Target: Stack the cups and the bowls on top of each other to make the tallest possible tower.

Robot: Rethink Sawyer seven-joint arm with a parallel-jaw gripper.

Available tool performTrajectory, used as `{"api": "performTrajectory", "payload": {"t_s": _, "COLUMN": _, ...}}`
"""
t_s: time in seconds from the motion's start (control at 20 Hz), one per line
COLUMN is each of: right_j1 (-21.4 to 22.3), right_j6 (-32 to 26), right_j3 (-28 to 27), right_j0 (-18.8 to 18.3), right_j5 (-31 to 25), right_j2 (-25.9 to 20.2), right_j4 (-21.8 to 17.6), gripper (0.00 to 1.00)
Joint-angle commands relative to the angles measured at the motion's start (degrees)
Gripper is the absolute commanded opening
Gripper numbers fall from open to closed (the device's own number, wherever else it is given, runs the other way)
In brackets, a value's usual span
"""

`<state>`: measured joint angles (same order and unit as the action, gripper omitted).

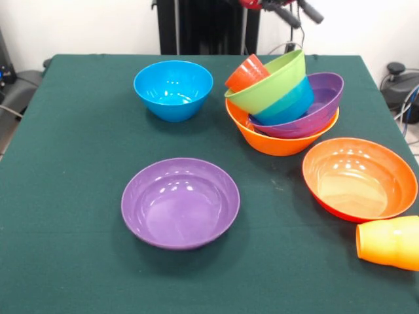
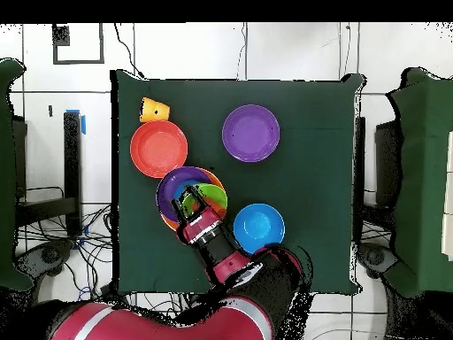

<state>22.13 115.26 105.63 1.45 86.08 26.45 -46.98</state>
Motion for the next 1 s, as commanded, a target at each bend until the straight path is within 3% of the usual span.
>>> {"api": "performTrajectory", "payload": {"t_s": 0.05, "right_j1": 0.1, "right_j6": 16.8, "right_j3": -5.3, "right_j0": -0.5, "right_j5": -20.7, "right_j2": -2.1, "right_j4": -7.2, "gripper": 1.00}}
{"api": "performTrajectory", "payload": {"t_s": 0.2, "right_j1": -0.4, "right_j6": 17.5, "right_j3": -6.3, "right_j0": -1.5, "right_j5": -24.9, "right_j2": -1.6, "right_j4": -8.8, "gripper": 1.00}}
{"api": "performTrajectory", "payload": {"t_s": 0.4, "right_j1": -3.1, "right_j6": 20.5, "right_j3": -9.7, "right_j0": -1.4, "right_j5": -32.3, "right_j2": 0.4, "right_j4": -16.7, "gripper": 1.00}}
{"api": "performTrajectory", "payload": {"t_s": 0.75, "right_j1": -6.6, "right_j6": 24.8, "right_j3": -14.9, "right_j0": -1.2, "right_j5": -38.6, "right_j2": 4.0, "right_j4": -29.3, "gripper": 1.00}}
{"api": "performTrajectory", "payload": {"t_s": 1.0, "right_j1": -9.0, "right_j6": 26.5, "right_j3": -17.8, "right_j0": -0.8, "right_j5": -39.3, "right_j2": 6.7, "right_j4": -34.8, "gripper": 1.00}}
